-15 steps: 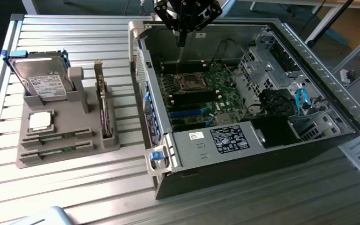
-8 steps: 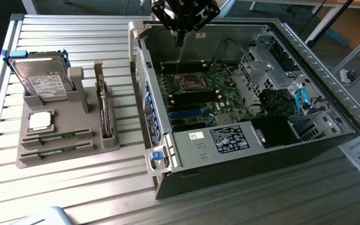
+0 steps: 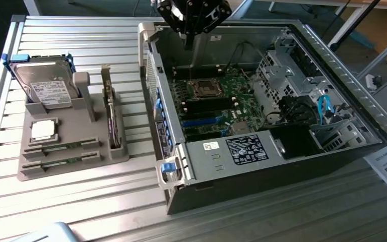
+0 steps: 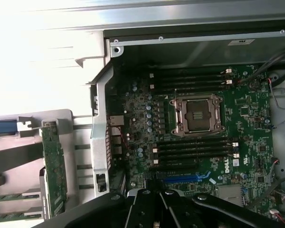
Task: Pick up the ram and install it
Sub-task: 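Reach for the ram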
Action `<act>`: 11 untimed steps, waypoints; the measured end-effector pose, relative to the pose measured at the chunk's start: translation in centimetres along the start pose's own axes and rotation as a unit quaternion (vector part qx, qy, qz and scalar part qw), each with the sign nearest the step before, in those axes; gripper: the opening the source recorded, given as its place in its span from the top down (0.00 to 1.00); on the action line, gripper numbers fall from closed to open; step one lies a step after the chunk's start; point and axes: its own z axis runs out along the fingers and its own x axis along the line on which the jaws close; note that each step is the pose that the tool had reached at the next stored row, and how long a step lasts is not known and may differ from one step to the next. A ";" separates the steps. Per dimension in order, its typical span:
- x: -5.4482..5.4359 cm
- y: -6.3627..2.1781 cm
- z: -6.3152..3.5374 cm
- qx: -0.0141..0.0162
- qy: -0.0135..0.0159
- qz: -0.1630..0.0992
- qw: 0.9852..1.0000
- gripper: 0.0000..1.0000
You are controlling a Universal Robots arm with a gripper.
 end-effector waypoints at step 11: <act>2.1 -0.16 -0.04 0.000 0.001 0.000 1.000 0.90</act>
